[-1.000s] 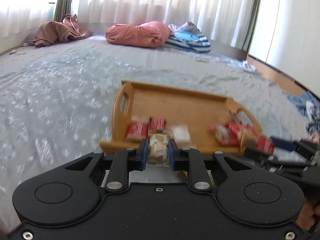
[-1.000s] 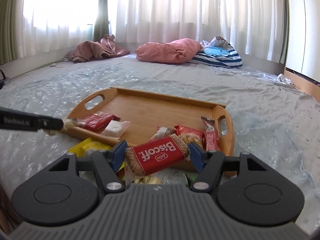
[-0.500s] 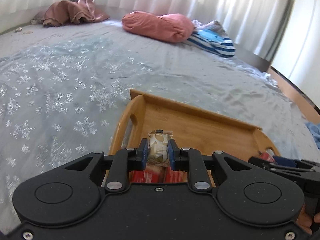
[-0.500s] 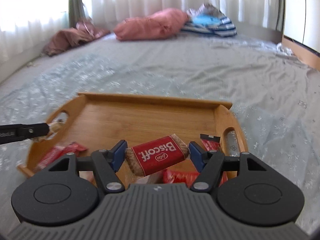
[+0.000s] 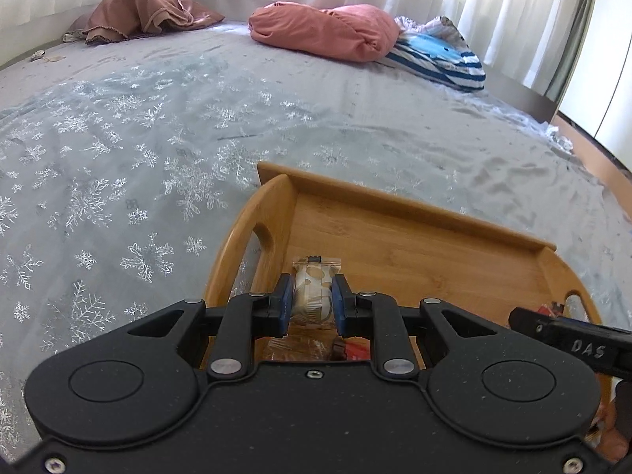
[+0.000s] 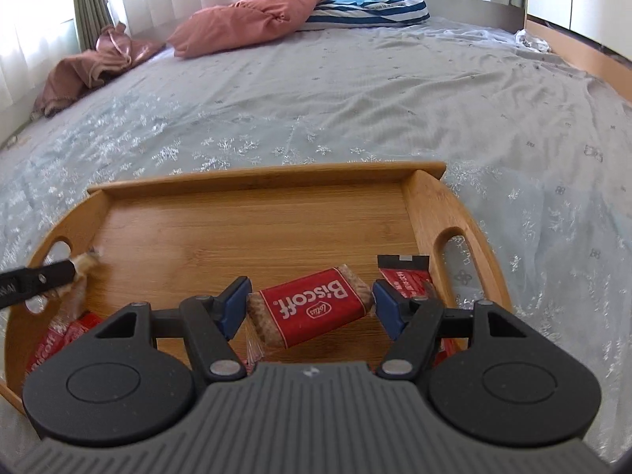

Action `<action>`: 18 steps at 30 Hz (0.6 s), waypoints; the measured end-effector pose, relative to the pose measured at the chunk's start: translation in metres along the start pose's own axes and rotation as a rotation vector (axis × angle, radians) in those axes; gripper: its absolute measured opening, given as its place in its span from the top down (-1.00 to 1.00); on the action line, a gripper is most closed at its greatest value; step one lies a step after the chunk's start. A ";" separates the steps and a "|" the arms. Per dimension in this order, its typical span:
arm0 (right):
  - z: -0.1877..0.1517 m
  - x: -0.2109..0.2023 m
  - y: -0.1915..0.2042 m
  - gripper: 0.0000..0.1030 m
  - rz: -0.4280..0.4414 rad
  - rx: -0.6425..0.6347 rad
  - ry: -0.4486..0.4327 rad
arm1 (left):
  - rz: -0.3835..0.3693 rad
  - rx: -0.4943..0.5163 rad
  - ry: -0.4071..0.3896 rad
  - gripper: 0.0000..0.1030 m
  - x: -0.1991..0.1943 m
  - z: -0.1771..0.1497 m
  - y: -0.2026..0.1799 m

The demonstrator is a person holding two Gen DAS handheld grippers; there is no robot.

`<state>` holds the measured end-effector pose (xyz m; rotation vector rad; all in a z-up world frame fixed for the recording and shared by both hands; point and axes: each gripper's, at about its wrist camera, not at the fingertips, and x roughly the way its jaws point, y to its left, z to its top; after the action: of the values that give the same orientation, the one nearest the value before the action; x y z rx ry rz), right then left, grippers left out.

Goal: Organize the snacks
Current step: 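Carry both held snacks onto the wooden tray and open both grippers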

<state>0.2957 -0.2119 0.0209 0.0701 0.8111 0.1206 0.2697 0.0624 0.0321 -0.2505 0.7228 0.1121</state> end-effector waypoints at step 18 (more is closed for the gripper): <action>-0.005 -0.016 -0.006 -0.84 0.093 0.023 -0.059 | -0.041 0.005 0.034 -0.17 -0.007 -0.006 0.002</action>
<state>0.2815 -0.2202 0.0281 0.1327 0.7503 0.1966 0.2602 0.0629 0.0317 -0.2632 0.7512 0.0669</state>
